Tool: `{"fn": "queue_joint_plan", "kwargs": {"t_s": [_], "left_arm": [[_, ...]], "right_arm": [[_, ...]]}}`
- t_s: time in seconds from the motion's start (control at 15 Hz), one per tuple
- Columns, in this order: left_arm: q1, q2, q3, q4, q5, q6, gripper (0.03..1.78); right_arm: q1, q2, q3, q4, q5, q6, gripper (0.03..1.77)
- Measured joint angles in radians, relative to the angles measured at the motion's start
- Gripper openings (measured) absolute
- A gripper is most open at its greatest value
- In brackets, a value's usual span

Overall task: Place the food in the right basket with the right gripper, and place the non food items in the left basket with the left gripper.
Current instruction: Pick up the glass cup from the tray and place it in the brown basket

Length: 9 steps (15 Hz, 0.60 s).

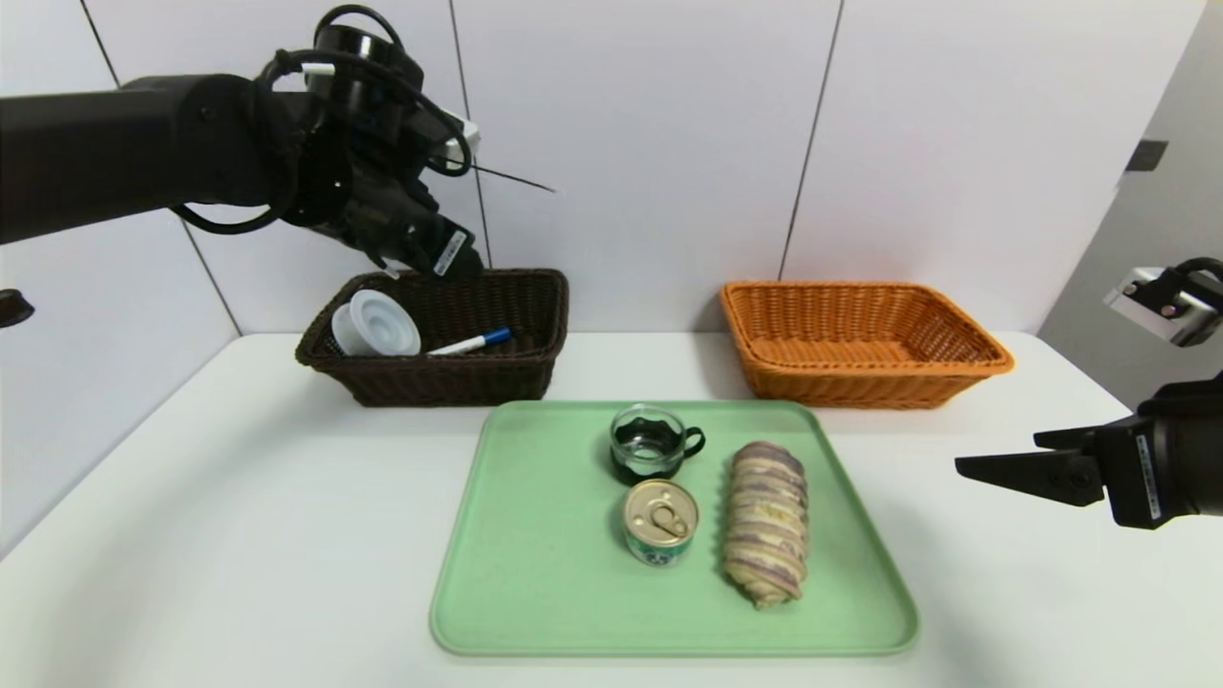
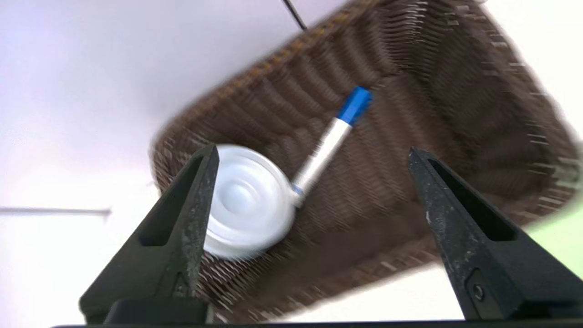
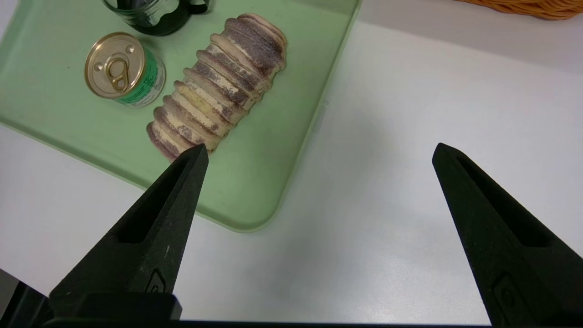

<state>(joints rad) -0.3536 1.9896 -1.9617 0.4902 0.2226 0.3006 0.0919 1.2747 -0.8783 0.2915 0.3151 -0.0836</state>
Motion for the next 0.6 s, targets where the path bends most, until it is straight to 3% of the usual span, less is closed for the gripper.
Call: {"fn": "queue_joint_plan", "kwargs": {"t_s": [0.6], "left_arm": [[-0.322,-0.055,0.009,0.305,0.085,-0.628,1.63]], "right_arm": [[0.004,0.0,0.005,0.001,0.0,0.003,1.7]]}}
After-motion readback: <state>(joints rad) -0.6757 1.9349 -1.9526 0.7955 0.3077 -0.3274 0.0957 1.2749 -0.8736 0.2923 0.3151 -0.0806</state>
